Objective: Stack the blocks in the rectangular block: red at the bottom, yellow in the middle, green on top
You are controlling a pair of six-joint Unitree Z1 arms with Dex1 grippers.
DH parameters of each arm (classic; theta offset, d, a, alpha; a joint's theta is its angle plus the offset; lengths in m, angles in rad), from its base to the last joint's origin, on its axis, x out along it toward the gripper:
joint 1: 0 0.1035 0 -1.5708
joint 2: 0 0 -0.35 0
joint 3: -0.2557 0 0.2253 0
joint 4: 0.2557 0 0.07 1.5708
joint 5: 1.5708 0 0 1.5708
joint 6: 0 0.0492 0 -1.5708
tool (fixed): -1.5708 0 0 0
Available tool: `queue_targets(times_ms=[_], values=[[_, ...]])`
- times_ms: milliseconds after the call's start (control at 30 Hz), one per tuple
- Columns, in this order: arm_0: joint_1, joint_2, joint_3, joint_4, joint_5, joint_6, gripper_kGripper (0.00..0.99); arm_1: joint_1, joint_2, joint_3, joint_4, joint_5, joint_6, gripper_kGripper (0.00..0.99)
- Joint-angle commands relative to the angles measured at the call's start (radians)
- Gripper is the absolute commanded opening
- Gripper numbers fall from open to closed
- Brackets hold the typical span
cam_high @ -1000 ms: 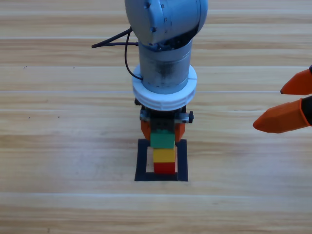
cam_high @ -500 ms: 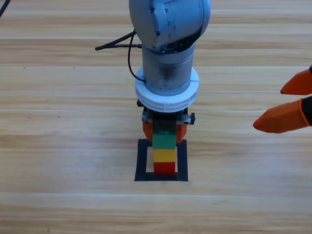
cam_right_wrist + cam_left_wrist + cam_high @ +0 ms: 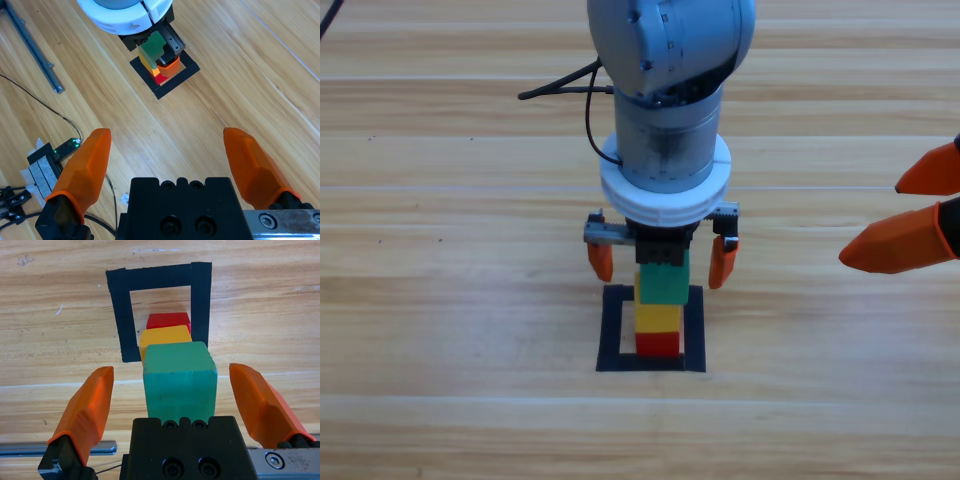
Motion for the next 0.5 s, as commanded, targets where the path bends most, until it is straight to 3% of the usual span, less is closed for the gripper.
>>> queue_targets(times_ms=[33, 267, 400, 500], values=[[-0.019, -0.016, 0.031, 0.012, 0.018, -0.009, 0.990, -0.025, 0.057, 0.013, 0.010, 0.019, -0.008, 0.989], [-0.018, -0.246, 0.018, 0.032, 0.078, -0.004, 0.990, -0.025, 0.058, 0.013, 0.012, 0.019, -0.008, 0.989], [-0.021, -0.506, 0.083, 0.028, 0.181, -0.006, 0.990, -0.025, 0.060, 0.011, 0.013, 0.019, -0.008, 0.989], [-0.070, -0.667, 0.252, -0.064, 0.254, 0.053, 0.990, -0.025, 0.061, 0.010, 0.013, 0.017, -0.008, 0.989]])
